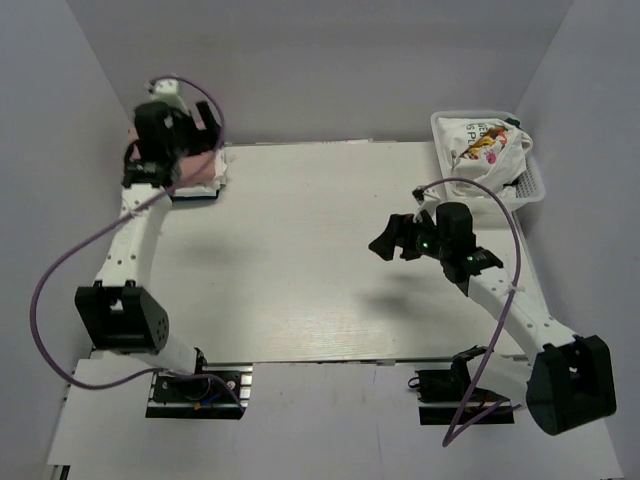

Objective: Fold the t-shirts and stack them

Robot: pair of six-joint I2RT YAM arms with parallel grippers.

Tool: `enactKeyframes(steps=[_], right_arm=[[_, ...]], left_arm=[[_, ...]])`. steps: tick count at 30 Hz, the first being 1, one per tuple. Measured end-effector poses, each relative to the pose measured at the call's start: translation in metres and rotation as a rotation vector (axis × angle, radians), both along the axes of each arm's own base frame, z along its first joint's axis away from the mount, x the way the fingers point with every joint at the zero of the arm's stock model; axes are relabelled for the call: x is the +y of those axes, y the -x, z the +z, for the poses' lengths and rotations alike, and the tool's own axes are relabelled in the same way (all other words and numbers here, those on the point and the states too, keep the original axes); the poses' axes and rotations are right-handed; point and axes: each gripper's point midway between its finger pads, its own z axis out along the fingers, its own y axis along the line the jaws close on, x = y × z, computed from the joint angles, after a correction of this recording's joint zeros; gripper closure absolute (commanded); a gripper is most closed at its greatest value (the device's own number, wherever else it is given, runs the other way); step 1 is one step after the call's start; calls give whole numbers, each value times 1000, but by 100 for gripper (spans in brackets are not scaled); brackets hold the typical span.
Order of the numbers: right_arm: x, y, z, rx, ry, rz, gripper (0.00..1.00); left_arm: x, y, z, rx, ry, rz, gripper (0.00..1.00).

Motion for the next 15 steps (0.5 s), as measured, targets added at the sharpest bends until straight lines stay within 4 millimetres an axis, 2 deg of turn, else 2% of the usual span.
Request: enactKeyframes(steps=[1,3,5,8,10,11,13,15], right_arm=[[-4,3,-5,-4,1,-24,10],[-15,10,-16,1,10,-84,10],[-29,14,-22,-15,27,-166,10],[-50,15,-21,-68,42,-286,10],[-63,13,-19,-99,51,-356,10],[-68,13,-18,-111,53,-385,10],[-75,11,-19,-127,57,-430,10],[-80,11,-22,-130,68,-454,10]], left_arm=[[-24,14,-8,-7,37,-45,0],[-74,46,-44,39,110,-148,0],[-129,81,-97,153,165,-260,0],[-194,133,-181,372,177,-384,0],[-221,169,-222,498,150,-436,0],[-227,185,-235,543,130,-446,0],[-229,198,-241,572,93,-426,0],[-228,202,-227,532,80,-405,0]])
